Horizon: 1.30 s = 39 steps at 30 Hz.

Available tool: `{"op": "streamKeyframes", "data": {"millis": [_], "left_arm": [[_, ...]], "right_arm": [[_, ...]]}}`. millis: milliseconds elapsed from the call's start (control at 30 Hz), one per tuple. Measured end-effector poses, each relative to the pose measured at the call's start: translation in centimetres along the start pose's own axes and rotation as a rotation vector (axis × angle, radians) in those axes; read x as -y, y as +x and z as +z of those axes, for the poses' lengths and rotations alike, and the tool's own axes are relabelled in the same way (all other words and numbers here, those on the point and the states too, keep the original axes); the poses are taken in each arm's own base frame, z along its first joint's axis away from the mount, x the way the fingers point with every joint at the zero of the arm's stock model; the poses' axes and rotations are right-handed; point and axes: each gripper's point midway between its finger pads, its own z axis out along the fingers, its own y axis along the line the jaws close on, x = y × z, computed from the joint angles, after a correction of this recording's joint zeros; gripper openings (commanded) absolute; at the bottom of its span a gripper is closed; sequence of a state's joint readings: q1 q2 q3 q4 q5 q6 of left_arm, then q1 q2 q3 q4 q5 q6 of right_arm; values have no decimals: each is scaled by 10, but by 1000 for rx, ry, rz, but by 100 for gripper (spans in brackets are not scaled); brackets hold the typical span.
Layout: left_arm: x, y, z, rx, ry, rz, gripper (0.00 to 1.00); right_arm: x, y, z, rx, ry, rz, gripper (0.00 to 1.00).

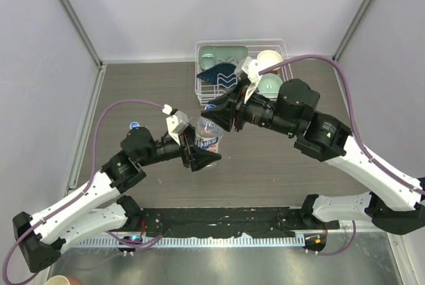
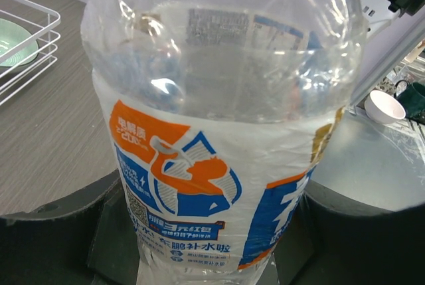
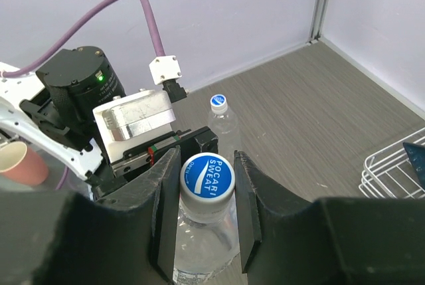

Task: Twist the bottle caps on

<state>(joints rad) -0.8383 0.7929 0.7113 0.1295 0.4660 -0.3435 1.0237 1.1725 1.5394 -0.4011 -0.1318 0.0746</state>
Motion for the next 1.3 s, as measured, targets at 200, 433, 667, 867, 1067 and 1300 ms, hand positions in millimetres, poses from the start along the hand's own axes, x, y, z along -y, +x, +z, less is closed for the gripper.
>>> {"op": "streamKeyframes", "data": {"millis": [200, 433, 667, 867, 1067, 1300], "left_arm": [[-1, -6, 0, 0, -9, -9, 0], [-13, -6, 0, -1, -60, 7, 0], [-39, 0, 3, -32, -180, 22, 0], [-63, 11, 0, -74, -292, 43, 0], [-77, 17, -3, -100, -358, 79, 0], [-75, 14, -2, -93, -347, 74, 0]], "right_arm": [[2, -6, 3, 72, 13, 43, 13], [11, -2, 12, 61, 110, 88, 6], [30, 13, 24, 31, 342, 87, 1], [48, 28, 32, 6, 531, 112, 1], [57, 37, 31, 9, 657, 168, 19], [54, 33, 31, 29, 659, 200, 47]]}}
